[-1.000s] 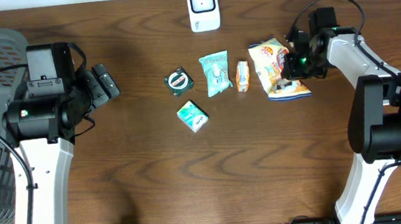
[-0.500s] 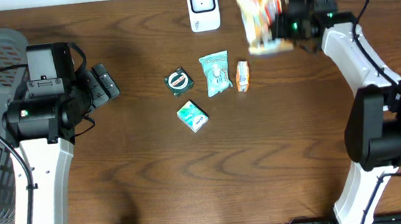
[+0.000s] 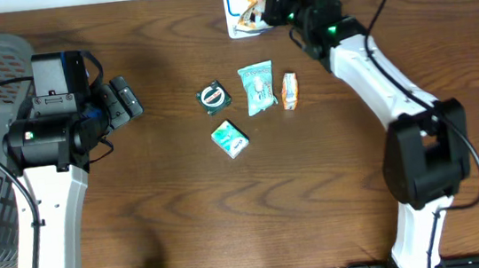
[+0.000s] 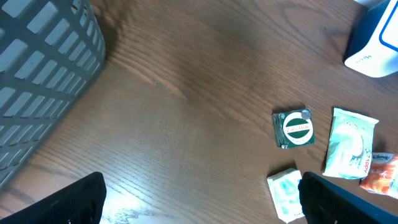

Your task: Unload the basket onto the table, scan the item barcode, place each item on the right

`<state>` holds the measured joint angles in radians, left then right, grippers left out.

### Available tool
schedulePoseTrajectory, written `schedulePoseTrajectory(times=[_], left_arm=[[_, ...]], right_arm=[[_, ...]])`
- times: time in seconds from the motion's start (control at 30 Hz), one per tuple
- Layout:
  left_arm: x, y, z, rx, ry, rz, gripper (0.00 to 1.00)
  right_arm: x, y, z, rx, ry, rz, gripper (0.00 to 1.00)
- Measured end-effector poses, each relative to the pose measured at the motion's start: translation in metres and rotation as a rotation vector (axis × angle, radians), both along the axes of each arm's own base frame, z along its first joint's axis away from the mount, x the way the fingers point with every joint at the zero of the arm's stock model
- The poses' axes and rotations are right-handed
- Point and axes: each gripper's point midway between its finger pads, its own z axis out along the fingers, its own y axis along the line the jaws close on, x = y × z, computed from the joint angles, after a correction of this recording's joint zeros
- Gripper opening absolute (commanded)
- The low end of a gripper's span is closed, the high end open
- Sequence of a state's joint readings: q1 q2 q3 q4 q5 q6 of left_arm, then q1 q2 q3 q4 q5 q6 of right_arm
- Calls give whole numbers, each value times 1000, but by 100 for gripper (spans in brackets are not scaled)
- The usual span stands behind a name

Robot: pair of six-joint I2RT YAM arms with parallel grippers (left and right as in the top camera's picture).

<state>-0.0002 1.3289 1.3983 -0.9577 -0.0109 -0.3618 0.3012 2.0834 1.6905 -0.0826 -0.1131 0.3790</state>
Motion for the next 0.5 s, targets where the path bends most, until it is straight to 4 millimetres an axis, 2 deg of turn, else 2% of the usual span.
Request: schedulePoseTrajectory(times=[0.17, 0.23, 0.5], left_arm=[[0, 0, 0, 0, 0, 0, 98], [0, 0, 0, 0, 0, 0, 98], [0, 0, 0, 0, 0, 0, 98]], right_arm=[[8, -8, -56, -63, 80, -72, 1], [10, -12, -69, -84, 95, -94, 1], [3, -17, -82, -135, 148, -127, 1]])
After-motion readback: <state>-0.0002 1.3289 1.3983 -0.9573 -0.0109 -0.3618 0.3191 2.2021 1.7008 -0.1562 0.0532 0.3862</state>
